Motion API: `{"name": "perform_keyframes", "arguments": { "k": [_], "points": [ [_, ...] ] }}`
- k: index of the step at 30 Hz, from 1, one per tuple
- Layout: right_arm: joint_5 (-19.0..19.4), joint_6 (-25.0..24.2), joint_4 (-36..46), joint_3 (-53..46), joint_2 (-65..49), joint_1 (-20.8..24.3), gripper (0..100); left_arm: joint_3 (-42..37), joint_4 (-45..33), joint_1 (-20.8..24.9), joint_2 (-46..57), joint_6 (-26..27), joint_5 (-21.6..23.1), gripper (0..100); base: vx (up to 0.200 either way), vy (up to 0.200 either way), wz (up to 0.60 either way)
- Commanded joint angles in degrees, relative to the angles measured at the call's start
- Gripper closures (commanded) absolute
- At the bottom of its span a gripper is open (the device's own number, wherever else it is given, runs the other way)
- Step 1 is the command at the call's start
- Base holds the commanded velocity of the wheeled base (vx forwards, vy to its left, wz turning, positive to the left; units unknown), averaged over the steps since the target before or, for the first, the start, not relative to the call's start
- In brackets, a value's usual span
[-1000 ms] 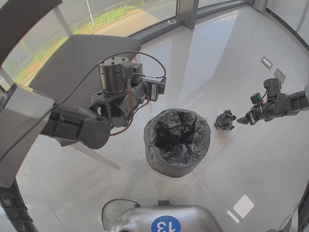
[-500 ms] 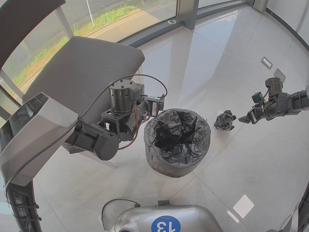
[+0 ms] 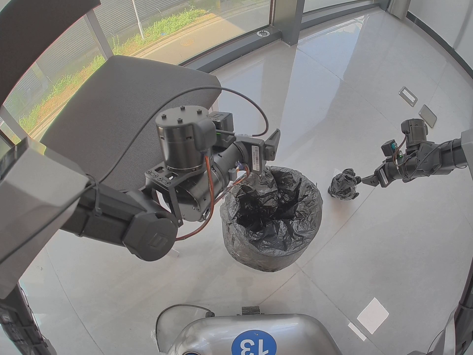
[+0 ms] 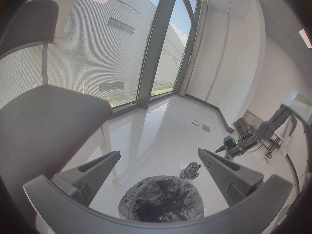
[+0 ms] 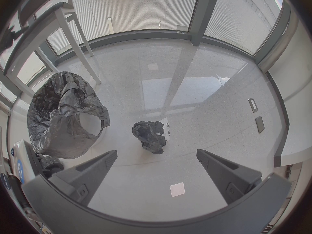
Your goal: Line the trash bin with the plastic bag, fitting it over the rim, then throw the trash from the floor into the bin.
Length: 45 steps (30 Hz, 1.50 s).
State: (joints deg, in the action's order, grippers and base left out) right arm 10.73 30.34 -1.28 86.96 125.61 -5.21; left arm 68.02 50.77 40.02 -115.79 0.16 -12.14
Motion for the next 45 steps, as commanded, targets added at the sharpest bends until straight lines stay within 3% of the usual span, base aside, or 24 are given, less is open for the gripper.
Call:
{"name": "perform_keyframes", "arguments": {
  "k": [1, 18, 35, 36, 45],
  "points": [
    [0.0, 0.1, 0.0, 5.1, 6.8, 0.3, 0, 0.5, 0.4, -0.9, 4.5, -0.2, 1.2, 0, 0.000, 0.000, 0.00],
    [0.1, -0.3, 0.8, 25.5, 22.4, 3.1, 0, 1.3, 3.5, -2.2, 4.4, -1.3, 1.2, 0, 0.000, 0.000, 0.00],
    [0.1, -0.5, 4.7, 27.6, 29.8, 3.1, 0, 1.4, 4.9, -2.7, 3.3, -1.4, 2.1, 0, 0.000, 0.000, 0.00],
    [0.1, -0.6, 4.8, 27.6, 29.9, 3.1, 100, 1.4, 5.1, -2.8, 3.3, -1.4, 2.1, 0, 0.000, 0.000, 0.00],
    [0.1, -0.5, 4.9, 27.6, 29.5, 2.7, 100, 0.6, 6.1, -2.7, 2.8, -1.4, 2.1, 0, 0.000, 0.000, 0.00]
  ]
}}
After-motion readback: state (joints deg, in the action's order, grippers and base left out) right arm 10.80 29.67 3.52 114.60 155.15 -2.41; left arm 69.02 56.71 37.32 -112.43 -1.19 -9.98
